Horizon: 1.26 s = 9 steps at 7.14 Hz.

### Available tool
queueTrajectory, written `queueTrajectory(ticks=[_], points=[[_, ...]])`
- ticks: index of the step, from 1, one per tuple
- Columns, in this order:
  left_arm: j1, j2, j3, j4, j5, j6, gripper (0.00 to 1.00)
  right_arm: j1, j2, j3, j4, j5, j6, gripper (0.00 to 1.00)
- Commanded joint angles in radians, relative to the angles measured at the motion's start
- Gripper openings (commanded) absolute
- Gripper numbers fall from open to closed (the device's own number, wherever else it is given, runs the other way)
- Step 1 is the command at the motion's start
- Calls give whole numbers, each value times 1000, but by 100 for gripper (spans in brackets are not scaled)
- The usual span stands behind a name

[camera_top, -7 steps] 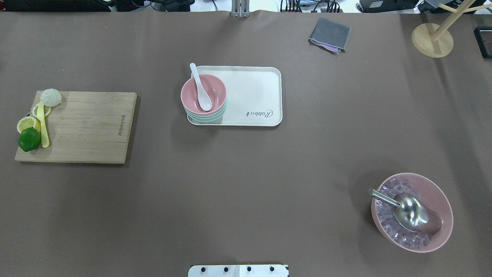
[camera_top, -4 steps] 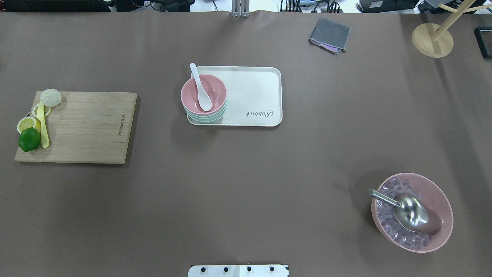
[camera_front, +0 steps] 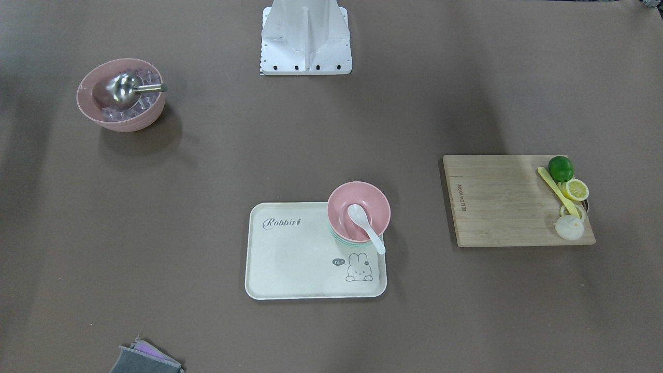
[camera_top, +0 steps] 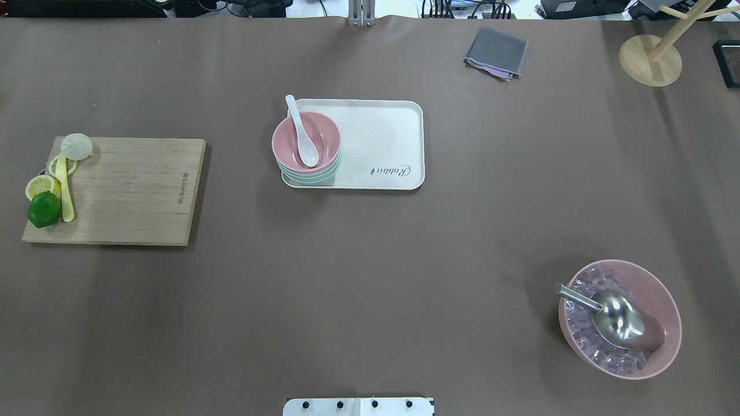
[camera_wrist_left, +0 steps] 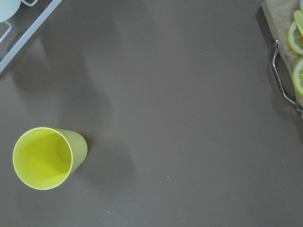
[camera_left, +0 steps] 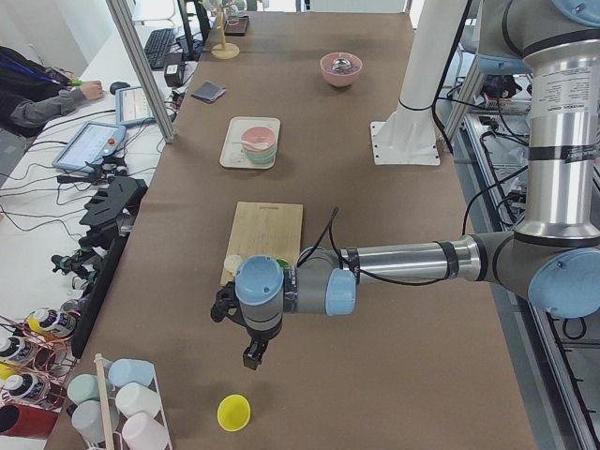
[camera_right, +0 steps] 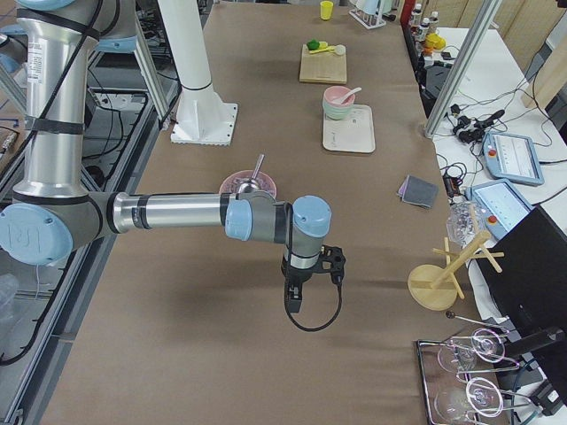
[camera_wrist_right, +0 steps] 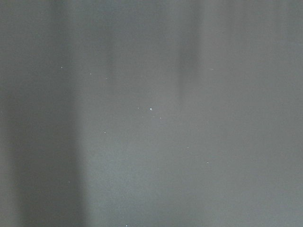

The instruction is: Stack pink bowl on green and place spoon

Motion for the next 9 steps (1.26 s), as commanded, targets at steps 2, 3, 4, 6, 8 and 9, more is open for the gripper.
queueTrajectory(ticks=[2, 3, 4, 6, 8, 9], points=[[1, -19, -4, 46, -4, 4, 98, 0, 3, 0, 0, 0, 1, 100], [1, -19, -4, 37, 7, 3, 98, 0, 3, 3, 0, 0, 1, 100], [2, -20, 16, 29, 9, -11, 98, 0, 3, 3, 0, 0, 1, 100], [5, -22, 17, -25, 42, -62, 98, 0, 3, 3, 0, 0, 1, 100], [5, -23, -19, 114, 35, -187, 98, 0, 3, 6, 0, 2, 1, 100], [5, -23, -71, 215, 3, -189, 98, 0, 3, 6, 0, 2, 1, 100]])
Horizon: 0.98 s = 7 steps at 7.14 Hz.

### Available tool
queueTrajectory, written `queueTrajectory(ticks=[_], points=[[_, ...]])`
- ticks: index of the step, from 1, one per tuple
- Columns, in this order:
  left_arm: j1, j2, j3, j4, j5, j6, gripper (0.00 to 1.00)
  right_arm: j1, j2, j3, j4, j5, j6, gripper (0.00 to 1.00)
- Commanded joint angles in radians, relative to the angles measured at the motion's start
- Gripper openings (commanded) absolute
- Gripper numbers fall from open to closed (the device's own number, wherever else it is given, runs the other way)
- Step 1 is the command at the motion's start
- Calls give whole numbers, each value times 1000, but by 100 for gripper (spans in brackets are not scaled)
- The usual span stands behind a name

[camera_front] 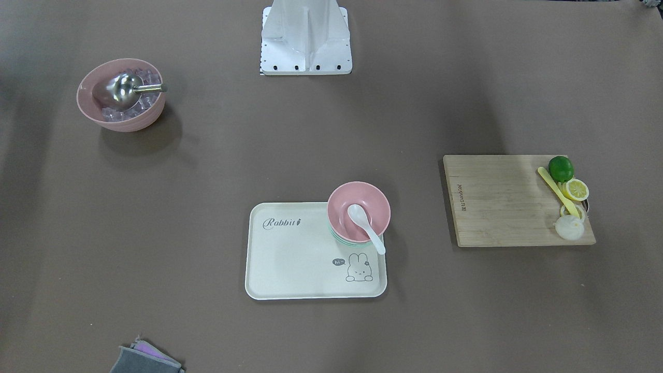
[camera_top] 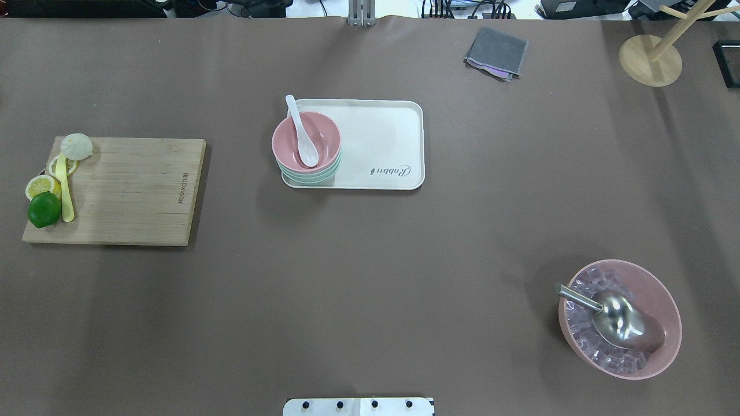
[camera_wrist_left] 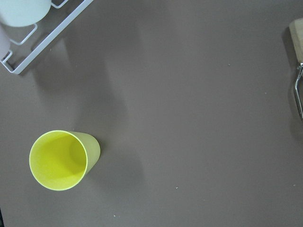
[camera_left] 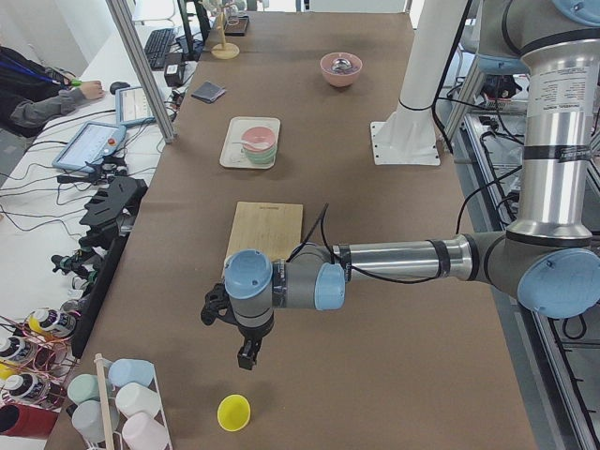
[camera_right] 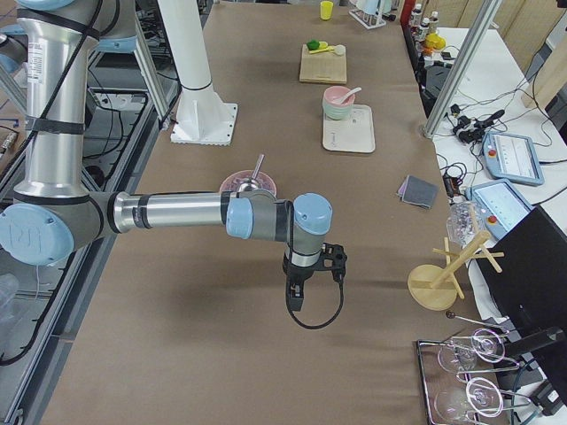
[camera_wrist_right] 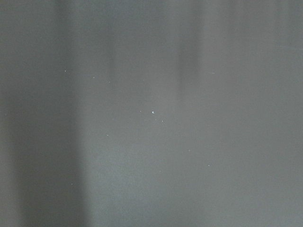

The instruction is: Stack pink bowl on green and place spoon

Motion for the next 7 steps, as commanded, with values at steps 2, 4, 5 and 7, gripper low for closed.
queueTrajectory(ticks=[2, 4, 5, 7], points=[[2, 12, -96, 148, -22, -9, 98, 0, 2, 2, 0, 1, 0, 100], [3, 7, -133, 123, -19, -8, 98, 0, 0, 8, 0, -7, 0, 100], [3, 12, -133, 123, -21, -8, 98, 0, -5, 8, 0, -3, 3, 100], [5, 12, -133, 125, -19, -8, 98, 0, -6, 7, 0, -3, 2, 100]])
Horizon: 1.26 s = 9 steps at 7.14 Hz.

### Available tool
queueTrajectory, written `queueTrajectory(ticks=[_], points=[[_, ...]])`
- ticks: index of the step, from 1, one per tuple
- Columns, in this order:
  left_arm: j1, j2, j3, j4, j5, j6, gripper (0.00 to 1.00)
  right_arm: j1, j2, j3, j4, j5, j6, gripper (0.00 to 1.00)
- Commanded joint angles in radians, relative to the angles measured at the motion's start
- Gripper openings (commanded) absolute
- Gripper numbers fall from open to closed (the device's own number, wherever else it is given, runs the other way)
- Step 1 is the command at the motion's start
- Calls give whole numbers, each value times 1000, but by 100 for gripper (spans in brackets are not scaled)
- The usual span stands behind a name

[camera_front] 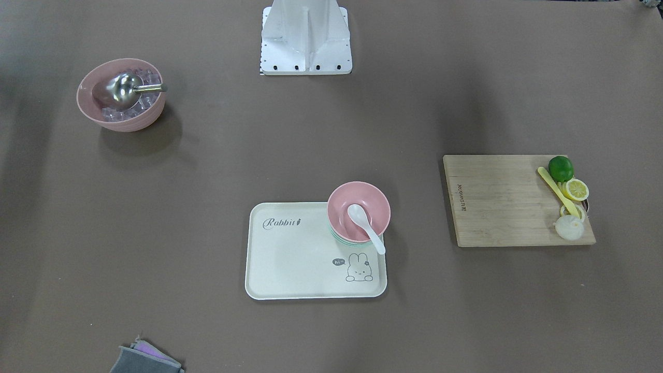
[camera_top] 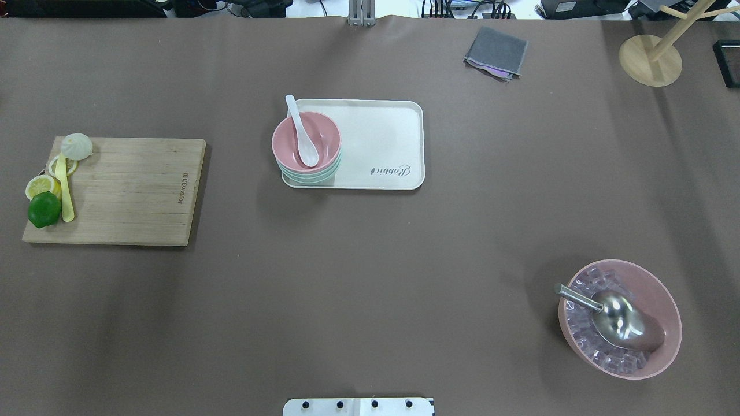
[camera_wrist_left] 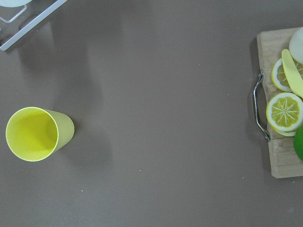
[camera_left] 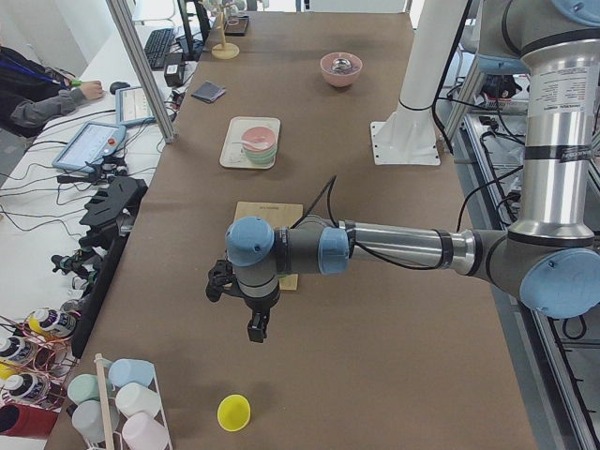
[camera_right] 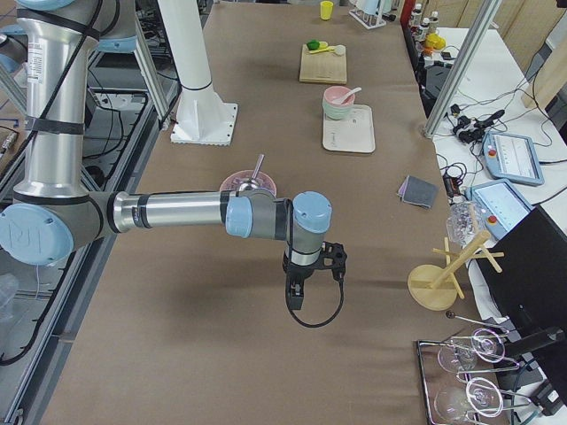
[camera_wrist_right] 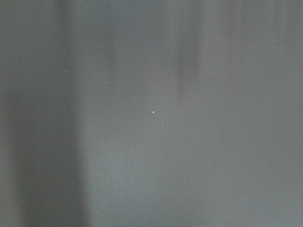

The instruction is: Stack pink bowl on green and place spoon

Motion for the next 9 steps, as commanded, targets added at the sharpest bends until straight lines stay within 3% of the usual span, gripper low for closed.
queueTrajectory(ticks=[1, 9], points=[[1, 2, -1, 2, 1, -1, 98, 0, -3, 1, 0, 3, -3, 100], [1, 8, -19, 1, 3, 0, 98, 0, -3, 9, 0, 63, -5, 100]])
